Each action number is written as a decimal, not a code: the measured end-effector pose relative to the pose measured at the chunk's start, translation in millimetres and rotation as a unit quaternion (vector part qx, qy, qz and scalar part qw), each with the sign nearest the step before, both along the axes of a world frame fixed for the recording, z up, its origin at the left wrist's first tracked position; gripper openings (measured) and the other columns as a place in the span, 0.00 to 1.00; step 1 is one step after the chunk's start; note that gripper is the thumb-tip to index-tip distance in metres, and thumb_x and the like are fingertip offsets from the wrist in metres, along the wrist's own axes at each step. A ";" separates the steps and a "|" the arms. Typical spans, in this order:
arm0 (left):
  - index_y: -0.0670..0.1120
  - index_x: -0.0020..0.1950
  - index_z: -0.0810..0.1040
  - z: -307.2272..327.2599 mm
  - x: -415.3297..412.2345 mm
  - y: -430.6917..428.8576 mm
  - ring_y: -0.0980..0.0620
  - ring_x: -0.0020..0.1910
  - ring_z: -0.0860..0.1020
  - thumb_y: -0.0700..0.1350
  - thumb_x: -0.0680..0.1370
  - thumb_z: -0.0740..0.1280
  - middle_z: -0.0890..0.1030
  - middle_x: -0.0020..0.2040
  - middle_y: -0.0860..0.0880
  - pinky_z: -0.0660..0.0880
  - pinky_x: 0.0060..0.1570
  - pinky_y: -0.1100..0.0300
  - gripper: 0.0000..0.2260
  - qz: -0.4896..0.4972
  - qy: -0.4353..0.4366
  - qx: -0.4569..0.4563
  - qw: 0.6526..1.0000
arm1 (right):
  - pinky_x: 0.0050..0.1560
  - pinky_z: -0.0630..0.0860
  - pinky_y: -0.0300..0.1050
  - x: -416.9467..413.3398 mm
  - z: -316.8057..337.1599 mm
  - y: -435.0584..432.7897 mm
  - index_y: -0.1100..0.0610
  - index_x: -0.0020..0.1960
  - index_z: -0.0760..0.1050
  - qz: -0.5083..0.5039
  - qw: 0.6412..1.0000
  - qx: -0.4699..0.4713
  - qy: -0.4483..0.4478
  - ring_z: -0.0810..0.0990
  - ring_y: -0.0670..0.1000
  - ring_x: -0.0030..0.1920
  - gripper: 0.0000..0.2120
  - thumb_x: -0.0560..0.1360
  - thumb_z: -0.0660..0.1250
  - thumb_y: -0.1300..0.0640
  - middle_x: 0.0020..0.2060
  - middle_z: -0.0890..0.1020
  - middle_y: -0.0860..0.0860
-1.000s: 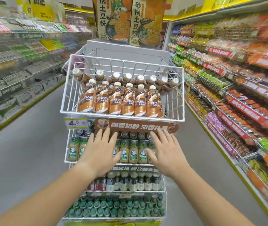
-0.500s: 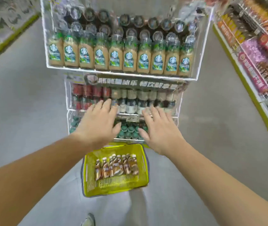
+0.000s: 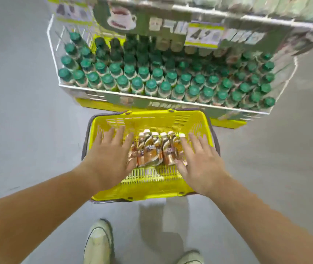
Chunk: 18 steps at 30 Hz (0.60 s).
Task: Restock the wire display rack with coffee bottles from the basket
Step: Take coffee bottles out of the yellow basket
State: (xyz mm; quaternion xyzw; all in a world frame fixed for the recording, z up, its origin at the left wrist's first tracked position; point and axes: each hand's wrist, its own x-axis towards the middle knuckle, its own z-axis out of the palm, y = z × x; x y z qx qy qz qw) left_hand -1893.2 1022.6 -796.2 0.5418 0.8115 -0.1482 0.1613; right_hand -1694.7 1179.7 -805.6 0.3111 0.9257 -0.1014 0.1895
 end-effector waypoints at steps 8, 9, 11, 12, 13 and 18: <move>0.46 0.81 0.54 -166.9 6.0 9.3 0.38 0.79 0.59 0.64 0.80 0.47 0.57 0.82 0.40 0.61 0.75 0.42 0.34 0.029 -0.046 -0.064 0.996 | 0.75 0.55 0.56 0.8 -159.8 15.2 0.50 0.81 0.47 -0.030 0.997 -0.049 -0.049 0.52 0.58 0.79 0.32 0.81 0.49 0.38 0.80 0.54 0.56; 0.46 0.80 0.55 -181.6 6.6 16.9 0.39 0.78 0.60 0.65 0.80 0.46 0.57 0.81 0.40 0.62 0.74 0.43 0.34 0.038 -0.053 -0.065 0.996 | 0.74 0.57 0.56 -2.3 -172.3 22.0 0.51 0.80 0.49 -0.034 0.997 -0.046 -0.045 0.54 0.58 0.78 0.32 0.81 0.51 0.39 0.79 0.56 0.57; 0.46 0.79 0.56 -206.7 6.5 36.5 0.39 0.77 0.63 0.66 0.80 0.45 0.61 0.79 0.40 0.63 0.73 0.43 0.35 0.073 -0.078 -0.063 0.992 | 0.72 0.61 0.56 -11.1 -193.4 36.2 0.52 0.79 0.52 -0.044 0.998 -0.037 -0.037 0.58 0.59 0.76 0.31 0.81 0.52 0.40 0.78 0.59 0.57; 0.46 0.79 0.57 -217.2 6.0 47.4 0.39 0.75 0.65 0.67 0.79 0.45 0.63 0.77 0.39 0.64 0.71 0.43 0.35 0.098 -0.095 -0.061 0.989 | 0.71 0.63 0.56 -16.2 -202.6 43.0 0.53 0.79 0.52 -0.048 0.997 -0.036 -0.038 0.60 0.60 0.75 0.31 0.81 0.52 0.40 0.77 0.61 0.58; 0.46 0.79 0.58 -227.0 5.5 58.1 0.39 0.74 0.66 0.68 0.79 0.47 0.66 0.75 0.40 0.66 0.69 0.43 0.36 0.129 -0.114 -0.056 0.984 | 0.69 0.65 0.56 -22.1 -211.4 49.1 0.54 0.79 0.52 -0.057 0.997 -0.038 -0.039 0.62 0.60 0.74 0.31 0.81 0.52 0.41 0.75 0.63 0.58; 0.42 0.71 0.67 -260.4 11.2 93.4 0.36 0.62 0.75 0.66 0.76 0.65 0.73 0.66 0.38 0.75 0.61 0.42 0.34 0.331 -0.245 0.031 0.911 | 0.60 0.72 0.56 -45.1 -244.6 62.5 0.58 0.78 0.54 -0.158 0.983 -0.074 -0.050 0.72 0.62 0.66 0.32 0.81 0.57 0.43 0.70 0.68 0.59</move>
